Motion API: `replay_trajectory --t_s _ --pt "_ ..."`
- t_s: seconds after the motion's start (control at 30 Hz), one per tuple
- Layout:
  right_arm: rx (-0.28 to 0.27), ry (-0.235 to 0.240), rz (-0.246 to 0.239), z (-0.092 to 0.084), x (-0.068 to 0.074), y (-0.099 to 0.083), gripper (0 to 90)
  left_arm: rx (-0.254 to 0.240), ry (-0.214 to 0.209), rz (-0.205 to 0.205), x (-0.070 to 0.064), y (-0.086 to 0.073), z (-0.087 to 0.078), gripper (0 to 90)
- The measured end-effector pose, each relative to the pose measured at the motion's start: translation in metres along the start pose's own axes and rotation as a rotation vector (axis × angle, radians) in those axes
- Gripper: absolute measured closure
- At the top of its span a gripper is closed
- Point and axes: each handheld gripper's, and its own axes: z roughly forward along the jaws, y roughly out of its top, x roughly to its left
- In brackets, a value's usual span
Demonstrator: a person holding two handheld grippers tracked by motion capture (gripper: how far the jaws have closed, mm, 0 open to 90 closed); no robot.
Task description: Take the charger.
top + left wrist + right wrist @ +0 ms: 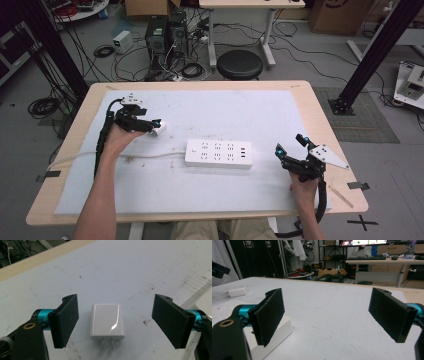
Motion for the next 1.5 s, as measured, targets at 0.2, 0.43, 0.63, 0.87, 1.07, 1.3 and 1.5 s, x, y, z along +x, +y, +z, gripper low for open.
replay_trajectory --t_s 0.2,0.43,0.63,0.87,1.07,1.3,1.5 --pt "0.000 -0.004 -0.003 0.000 0.000 0.000 13.4 0.065 0.014 0.005 0.003 -0.006 0.020 21.7" --pt "-0.002 -0.005 -0.009 0.001 0.000 0.000 13.4 0.111 0.016 -0.016 0.008 -0.012 0.031 22.0" --pt "0.008 -0.003 -0.002 0.001 0.001 0.000 13.4 0.145 0.007 -0.016 0.008 -0.016 0.041 22.1" --pt "0.007 -0.004 0.000 0.001 0.001 0.000 13.4 0.176 -0.002 -0.032 0.008 -0.020 0.050 24.8" --pt "0.007 -0.004 -0.002 0.001 0.001 0.000 13.5 0.169 0.004 -0.033 0.008 -0.021 0.050 28.5" --pt "0.008 -0.005 -0.003 0.001 0.000 0.000 13.4 0.175 0.021 -0.011 0.008 -0.021 0.051 32.9" --pt "0.009 -0.005 -0.004 0.001 0.000 0.000 13.5 0.168 0.028 -0.013 0.007 -0.022 0.050 35.4"
